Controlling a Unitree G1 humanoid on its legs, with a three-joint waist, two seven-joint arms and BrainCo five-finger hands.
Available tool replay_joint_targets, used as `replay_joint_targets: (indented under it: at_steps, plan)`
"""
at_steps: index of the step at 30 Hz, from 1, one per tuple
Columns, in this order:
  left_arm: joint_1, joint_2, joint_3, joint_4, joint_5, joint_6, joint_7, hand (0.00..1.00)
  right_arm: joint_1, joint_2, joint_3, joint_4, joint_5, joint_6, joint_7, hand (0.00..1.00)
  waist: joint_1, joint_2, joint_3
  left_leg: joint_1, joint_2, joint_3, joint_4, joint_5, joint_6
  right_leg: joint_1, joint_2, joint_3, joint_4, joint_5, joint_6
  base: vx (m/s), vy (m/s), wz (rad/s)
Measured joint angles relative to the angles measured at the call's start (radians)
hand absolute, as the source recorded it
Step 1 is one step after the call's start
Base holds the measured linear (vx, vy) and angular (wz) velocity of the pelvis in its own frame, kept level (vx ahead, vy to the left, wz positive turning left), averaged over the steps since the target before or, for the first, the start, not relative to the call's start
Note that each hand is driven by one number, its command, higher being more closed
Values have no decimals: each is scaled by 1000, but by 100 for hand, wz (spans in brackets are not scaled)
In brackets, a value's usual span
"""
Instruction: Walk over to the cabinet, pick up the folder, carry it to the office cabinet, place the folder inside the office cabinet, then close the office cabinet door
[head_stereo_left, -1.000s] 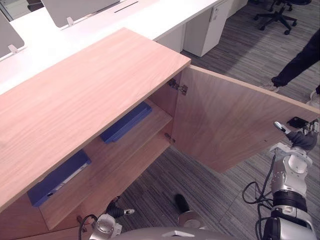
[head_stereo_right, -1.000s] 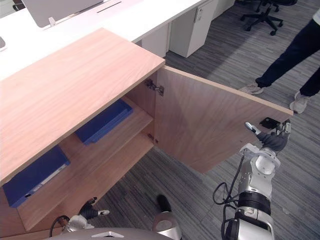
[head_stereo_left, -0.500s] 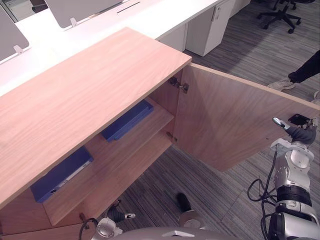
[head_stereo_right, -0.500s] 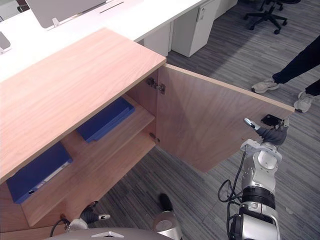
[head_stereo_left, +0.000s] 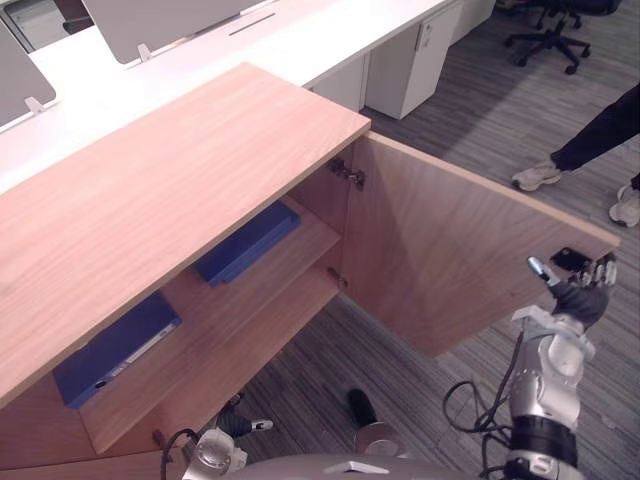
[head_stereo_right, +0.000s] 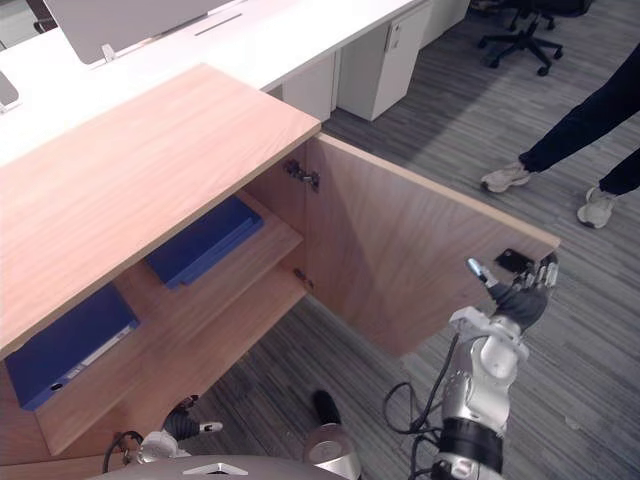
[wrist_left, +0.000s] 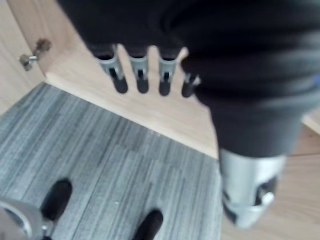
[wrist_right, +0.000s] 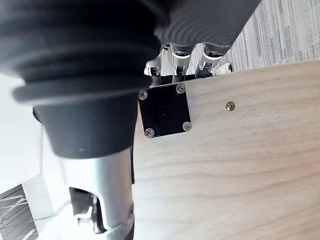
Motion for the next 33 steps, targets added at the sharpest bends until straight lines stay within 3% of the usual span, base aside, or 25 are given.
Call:
replay_joint_targets:
  at_steps: [11,20,33]
  plan:
    - [-13,-12,-12,2,1,20,9,0,338,222,182,-264,-96,-16,2,0,-4,-50,-45,-7,-1,4,-9,9,0,-9,1,11,4,9,-6,-65,-50,-2]
    - [-15,-7,-52,2,30,25,27,0,535,246,364,-356,-173,-15,11,0,-7,-84,-46,5,11,4,9,4,-4,9,6,25,20,7,-10,-68,-47,-2]
    - [-9,24,-177,-8,126,17,-4,0,767,206,554,-457,-173,6,122,0,-5,-144,-45,24,15,-54,4,14,-12,29,5,-22,76,-35,-22,-65,-52,10]
